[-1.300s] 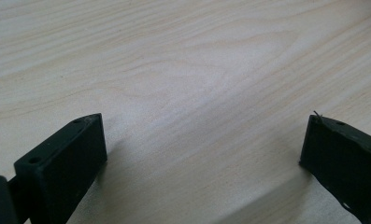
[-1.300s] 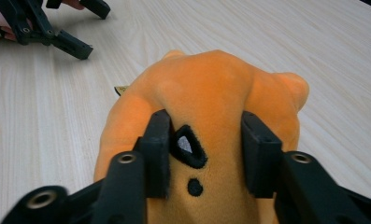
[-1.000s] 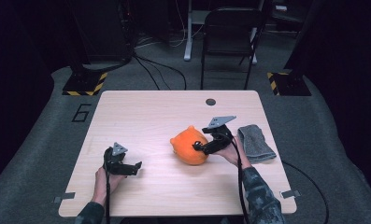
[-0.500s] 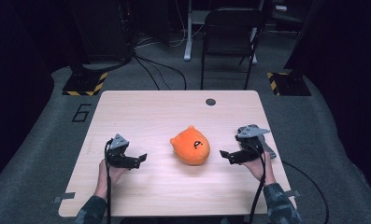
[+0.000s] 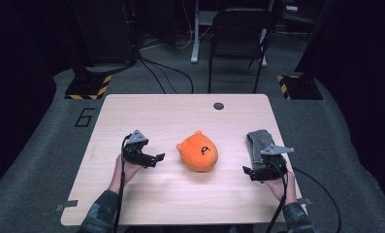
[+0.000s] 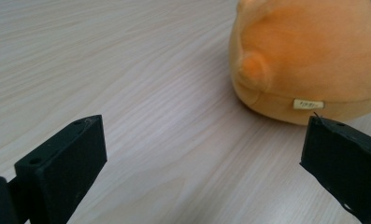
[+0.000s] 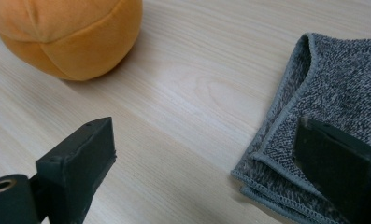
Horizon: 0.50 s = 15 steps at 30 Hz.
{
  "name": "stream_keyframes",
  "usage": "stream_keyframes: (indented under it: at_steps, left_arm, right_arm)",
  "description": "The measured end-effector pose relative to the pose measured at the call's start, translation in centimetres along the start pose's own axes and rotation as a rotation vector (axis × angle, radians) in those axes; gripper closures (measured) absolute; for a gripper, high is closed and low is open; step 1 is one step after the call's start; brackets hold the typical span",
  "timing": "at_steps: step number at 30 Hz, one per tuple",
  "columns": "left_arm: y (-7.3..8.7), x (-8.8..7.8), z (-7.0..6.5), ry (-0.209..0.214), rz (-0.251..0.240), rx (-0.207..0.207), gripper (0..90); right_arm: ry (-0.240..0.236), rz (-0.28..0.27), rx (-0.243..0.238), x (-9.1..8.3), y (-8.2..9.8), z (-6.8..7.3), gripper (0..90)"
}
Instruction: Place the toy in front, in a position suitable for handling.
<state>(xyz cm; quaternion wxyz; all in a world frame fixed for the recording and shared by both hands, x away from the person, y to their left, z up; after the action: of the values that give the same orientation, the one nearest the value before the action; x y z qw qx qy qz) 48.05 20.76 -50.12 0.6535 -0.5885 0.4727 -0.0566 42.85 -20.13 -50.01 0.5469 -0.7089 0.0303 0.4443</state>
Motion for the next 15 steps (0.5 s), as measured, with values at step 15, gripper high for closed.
stream_keyframes:
  at_steps: [15]
  left_arm:
    - [-4.4,4.6,-4.5,0.129,-0.012,0.062,0.5]
  right_arm:
    - [0.023,0.019,0.018,-0.1,0.5,-0.7,6.2]
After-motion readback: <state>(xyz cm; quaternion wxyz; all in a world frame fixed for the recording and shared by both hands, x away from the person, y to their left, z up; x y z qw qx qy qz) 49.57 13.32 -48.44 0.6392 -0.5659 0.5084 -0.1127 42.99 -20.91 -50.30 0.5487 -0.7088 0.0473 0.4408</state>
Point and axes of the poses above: each handheld gripper's, and its own axes: x roughly forward along the jaws, y roughly out of its underside, z roughly to its left, the point moved 5 cm from there along x, roughly forward along the jaws, and after that the axes turned 3 degrees about -x, right-handed, at the moved point
